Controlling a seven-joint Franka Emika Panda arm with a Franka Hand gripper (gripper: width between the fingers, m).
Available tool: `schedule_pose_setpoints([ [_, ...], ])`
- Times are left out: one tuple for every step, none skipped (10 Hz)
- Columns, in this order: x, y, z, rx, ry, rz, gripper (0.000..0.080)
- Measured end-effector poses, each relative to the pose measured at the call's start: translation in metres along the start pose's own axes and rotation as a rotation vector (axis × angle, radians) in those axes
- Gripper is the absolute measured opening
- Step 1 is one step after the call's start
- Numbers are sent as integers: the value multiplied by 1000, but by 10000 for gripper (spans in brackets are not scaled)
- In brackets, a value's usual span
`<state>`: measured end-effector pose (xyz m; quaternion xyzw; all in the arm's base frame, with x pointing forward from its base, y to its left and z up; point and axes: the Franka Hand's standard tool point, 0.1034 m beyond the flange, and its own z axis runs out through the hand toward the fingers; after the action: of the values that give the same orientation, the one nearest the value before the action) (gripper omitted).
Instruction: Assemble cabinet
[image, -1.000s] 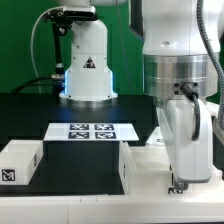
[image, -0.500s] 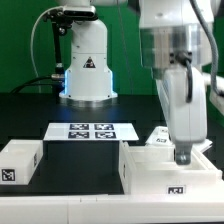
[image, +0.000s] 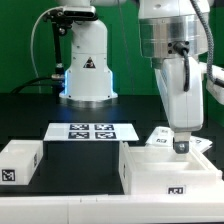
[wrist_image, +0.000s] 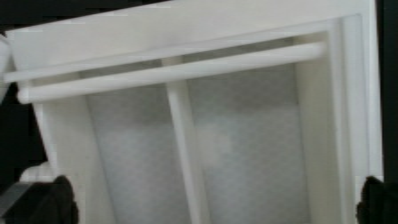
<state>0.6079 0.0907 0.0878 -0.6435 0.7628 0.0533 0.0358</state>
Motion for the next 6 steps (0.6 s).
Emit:
schedule_pose_setpoints([
  [-3, 13, -2, -14, -12, 82, 796],
  [-8, 33, -4, -35, -16, 146, 796],
  [-15, 56, -1, -82, -9, 233, 796],
  [-20, 63, 2, -96, -6, 208, 796],
  [-19, 60, 2, -93, -8, 197, 796],
  [-19, 60, 2, -93, -7, 197, 796],
])
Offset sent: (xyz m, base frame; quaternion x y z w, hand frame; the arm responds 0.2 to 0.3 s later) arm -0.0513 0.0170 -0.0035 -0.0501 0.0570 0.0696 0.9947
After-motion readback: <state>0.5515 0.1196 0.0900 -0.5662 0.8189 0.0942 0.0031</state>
